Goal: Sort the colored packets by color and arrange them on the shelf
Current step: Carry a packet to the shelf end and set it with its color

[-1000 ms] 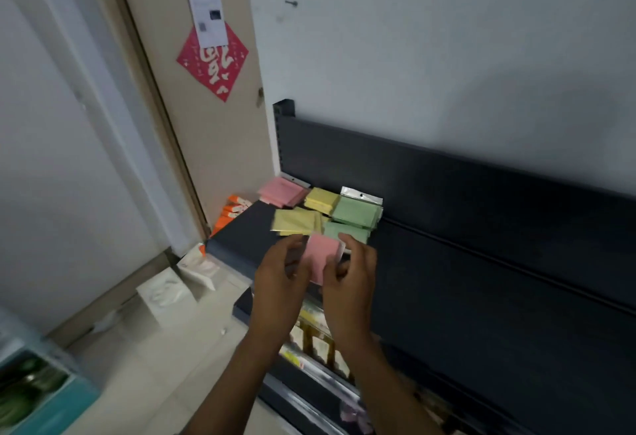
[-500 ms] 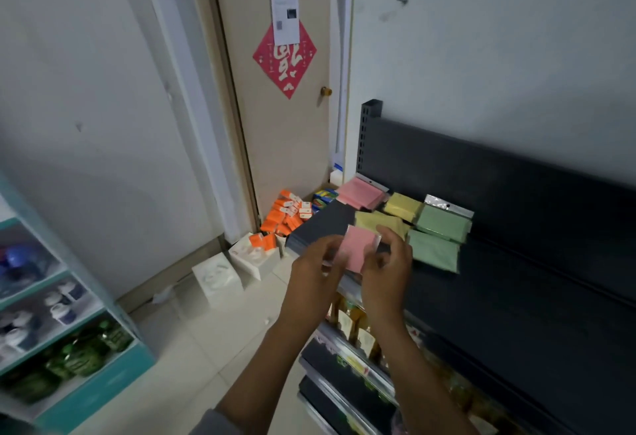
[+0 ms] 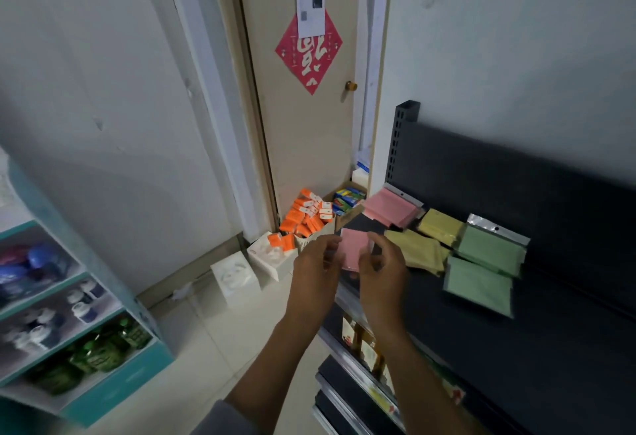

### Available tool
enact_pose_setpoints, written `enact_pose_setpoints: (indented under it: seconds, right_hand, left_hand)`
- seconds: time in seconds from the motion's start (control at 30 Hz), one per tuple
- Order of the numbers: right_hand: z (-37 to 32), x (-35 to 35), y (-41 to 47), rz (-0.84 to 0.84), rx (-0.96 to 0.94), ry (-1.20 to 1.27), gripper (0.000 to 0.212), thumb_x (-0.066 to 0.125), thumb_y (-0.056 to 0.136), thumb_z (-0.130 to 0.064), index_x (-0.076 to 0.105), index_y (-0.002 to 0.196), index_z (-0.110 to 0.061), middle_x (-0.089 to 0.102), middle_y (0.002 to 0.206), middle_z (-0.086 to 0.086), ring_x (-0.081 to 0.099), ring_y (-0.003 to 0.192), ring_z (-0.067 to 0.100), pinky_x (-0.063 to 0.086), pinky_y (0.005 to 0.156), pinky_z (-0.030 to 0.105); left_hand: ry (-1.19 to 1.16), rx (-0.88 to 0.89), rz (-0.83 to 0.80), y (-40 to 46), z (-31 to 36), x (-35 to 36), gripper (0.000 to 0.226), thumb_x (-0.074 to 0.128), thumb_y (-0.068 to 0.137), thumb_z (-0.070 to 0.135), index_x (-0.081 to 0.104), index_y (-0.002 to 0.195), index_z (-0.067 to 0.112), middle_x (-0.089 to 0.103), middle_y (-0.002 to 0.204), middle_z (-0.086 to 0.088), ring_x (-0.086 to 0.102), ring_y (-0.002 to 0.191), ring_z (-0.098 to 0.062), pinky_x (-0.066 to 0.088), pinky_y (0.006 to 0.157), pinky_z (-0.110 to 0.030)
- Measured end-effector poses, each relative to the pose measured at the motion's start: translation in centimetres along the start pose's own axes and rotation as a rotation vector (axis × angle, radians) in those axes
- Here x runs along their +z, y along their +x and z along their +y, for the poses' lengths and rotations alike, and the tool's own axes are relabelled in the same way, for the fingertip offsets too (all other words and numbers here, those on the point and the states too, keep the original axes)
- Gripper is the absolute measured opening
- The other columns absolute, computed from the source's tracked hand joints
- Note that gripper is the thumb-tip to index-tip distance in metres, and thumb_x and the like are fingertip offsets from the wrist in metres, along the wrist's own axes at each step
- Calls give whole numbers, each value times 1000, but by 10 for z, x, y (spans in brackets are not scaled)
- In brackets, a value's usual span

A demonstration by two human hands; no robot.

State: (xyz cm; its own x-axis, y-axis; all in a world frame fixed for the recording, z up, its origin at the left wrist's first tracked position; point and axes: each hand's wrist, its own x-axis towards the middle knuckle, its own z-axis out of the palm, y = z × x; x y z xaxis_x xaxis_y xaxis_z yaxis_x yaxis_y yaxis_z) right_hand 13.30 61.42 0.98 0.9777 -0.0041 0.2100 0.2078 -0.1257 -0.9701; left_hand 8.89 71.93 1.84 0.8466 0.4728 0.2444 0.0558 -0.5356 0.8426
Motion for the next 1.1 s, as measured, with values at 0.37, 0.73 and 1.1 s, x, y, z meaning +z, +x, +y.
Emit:
enact_pose_setpoints:
  seconds: [0.37, 0.73, 1.1]
  right_hand:
    - [18, 33, 97, -27, -29, -171, 40, 63, 94, -6, 61, 133, -13, 63, 130, 7, 60, 118, 22, 53, 100, 41]
    - [31, 35, 123, 107, 8, -175, 38, 57, 88, 5, 67, 102, -29, 51, 118, -2, 57, 111, 21, 49, 93, 30]
    - [26, 62, 127, 219, 60, -238, 36, 49, 93, 7, 66, 100, -24, 56, 112, -3, 56, 107, 15, 40, 84, 10]
  left_hand:
    - [159, -25, -41, 104, -3, 32, 25, 59, 101, 16, 65, 122, 29, 64, 124, 12, 56, 93, 2, 38, 71, -2]
    - [251, -108, -231, 130, -53, 58, 22, 62, 95, 20, 67, 115, 27, 68, 112, 7, 62, 102, -11, 53, 92, -30]
    - [222, 66, -238, 159, -68, 39, 19, 65, 92, 29, 63, 110, 34, 57, 103, 13, 53, 97, -6, 39, 75, -13]
